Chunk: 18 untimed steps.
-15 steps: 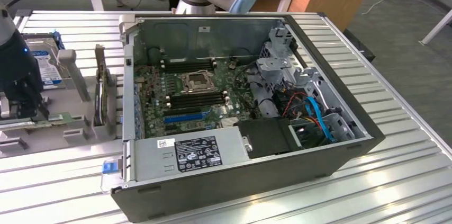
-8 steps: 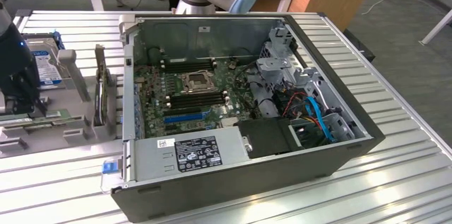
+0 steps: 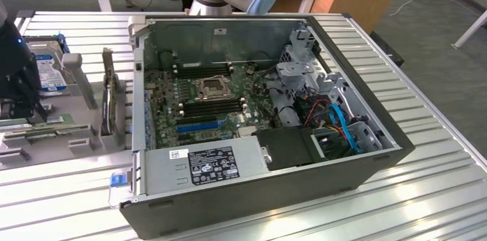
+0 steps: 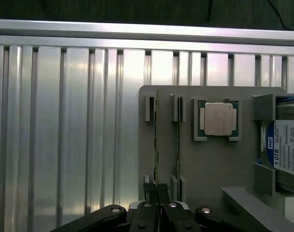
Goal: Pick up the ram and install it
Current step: 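Pick up the ram and move it above insertion slot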
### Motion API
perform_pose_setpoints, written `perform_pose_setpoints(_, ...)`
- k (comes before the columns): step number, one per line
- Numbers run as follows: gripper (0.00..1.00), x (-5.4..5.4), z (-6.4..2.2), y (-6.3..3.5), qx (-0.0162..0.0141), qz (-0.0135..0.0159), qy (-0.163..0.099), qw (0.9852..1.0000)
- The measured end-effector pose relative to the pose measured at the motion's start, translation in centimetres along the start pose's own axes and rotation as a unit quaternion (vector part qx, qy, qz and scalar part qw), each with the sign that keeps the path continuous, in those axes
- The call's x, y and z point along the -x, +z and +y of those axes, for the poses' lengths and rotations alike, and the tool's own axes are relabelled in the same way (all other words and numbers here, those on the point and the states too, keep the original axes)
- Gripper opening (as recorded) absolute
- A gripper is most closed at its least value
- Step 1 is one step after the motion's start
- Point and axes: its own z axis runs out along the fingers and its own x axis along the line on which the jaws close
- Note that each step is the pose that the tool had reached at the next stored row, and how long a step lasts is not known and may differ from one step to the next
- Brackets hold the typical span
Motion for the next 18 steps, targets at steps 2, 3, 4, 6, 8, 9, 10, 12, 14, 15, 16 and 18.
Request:
perform_pose_setpoints(2, 0.12, 0.0, 0.01, -0.18, 0.0000, 0.0000, 0.001, 1.0000)
perform_pose_setpoints(3, 0.12, 0.0, 0.01, -0.26, 0.0000, 0.0000, 0.001, 1.0000)
perform_pose_setpoints(4, 0.12, 0.0, 0.01, -0.38, 0.0000, 0.0000, 0.002, 1.0000)
perform_pose_setpoints(6, 0.12, 0.0, 0.01, -0.66, 0.0000, 0.0000, 0.002, 1.0000)
perform_pose_setpoints(8, 0.12, 0.0, 0.02, -1.12, 0.0000, 0.0000, 0.003, 1.0000)
perform_pose_setpoints(9, 0.12, 0.0, 0.02, -1.28, 0.0000, 0.0000, 0.003, 1.0000)
perform_pose_setpoints(10, 0.12, 0.0, 0.02, -1.42, -0.0001, -0.0001, 0.004, 1.0000)
perform_pose_setpoints(12, 0.12, 0.0, 0.03, -1.76, 0.0000, 0.0000, 0.004, 1.0000)
perform_pose_setpoints(14, 0.12, 0.0, 0.03, -2.15, -0.0001, -0.0001, 0.005, 1.0000)
perform_pose_setpoints(15, 0.12, 0.0, 0.03, -2.33, -0.0001, -0.0001, 0.005, 1.0000)
perform_pose_setpoints(16, 0.12, 0.0, 0.03, -2.54, -0.0001, -0.0001, 0.006, 1.0000)
perform_pose_setpoints(18, 0.12, 0.1, 0.03, -2.91, -0.0001, -0.0001, 0.006, 1.0000)
